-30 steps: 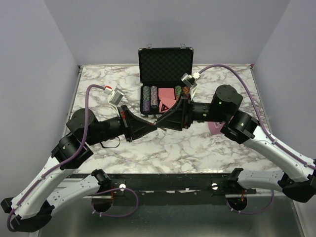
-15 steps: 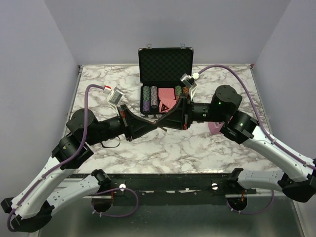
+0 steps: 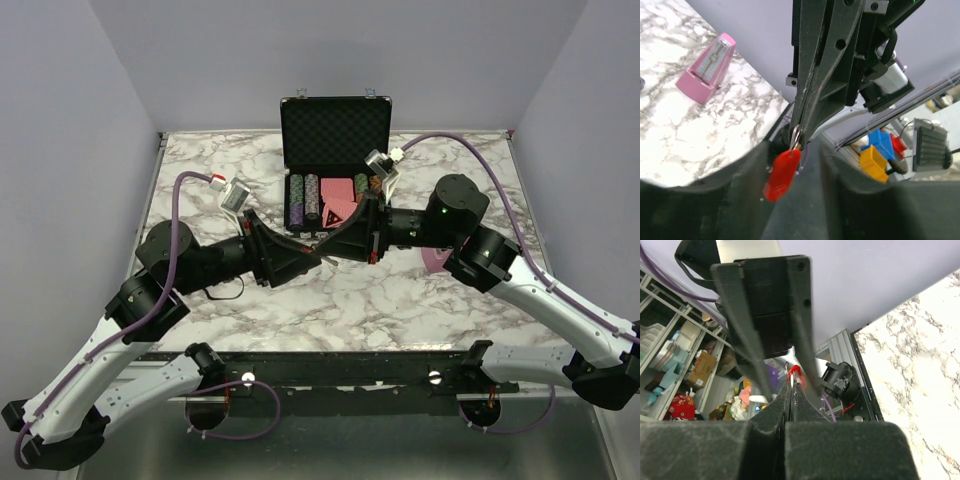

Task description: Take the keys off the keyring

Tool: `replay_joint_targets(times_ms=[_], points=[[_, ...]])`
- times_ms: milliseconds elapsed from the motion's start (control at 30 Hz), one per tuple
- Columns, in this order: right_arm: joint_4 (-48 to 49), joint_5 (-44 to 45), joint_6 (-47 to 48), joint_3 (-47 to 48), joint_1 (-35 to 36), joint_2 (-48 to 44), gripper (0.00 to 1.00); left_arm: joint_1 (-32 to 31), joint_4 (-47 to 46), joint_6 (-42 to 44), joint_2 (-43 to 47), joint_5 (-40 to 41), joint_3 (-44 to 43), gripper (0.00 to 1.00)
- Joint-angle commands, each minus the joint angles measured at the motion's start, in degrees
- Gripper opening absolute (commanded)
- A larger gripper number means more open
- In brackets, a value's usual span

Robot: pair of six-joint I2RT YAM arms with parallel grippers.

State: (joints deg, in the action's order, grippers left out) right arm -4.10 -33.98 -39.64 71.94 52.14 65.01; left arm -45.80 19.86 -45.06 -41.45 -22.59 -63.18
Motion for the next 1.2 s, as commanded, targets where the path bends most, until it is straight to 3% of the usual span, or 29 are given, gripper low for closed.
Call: replay_joint_targets(times_ms=[0, 167, 300, 433, 767, 1167], points=[[0.9, -0.8, 0.1, -1.0, 0.3, -0.6, 0.01, 0.1, 1.1, 0.4, 0.2, 1.9, -0.8, 0.66], [0.8, -0.5, -1.2, -0.8, 0.3, -0.6, 0.01, 0.0, 4.7, 2.0, 1.4, 4.7, -2.9, 0.9], [1.4, -1.1, -3.7, -0.4, 0.3, -0.6, 0.01, 0.0, 9.1, 2.2, 2.7, 10.0, -6.1, 0.93], [1.5, -4.0, -7.8, 0.3, 0.3, 0.6, 0.01, 0.0, 11.7, -0.6, 4.8, 16.7, -8.5, 0.93], [3.6, -10.7, -19.1, 2.9, 0.3, 6.0, 0.01, 0.0, 17.1, -2.4, 5.1, 21.6, -13.2, 0.86], [27.2, -17.5, -37.1, -1.2, 0.2, 10.4, 0.01, 0.1, 22.2, -4.8, 4.0, 24.8, -15.4, 0.72]])
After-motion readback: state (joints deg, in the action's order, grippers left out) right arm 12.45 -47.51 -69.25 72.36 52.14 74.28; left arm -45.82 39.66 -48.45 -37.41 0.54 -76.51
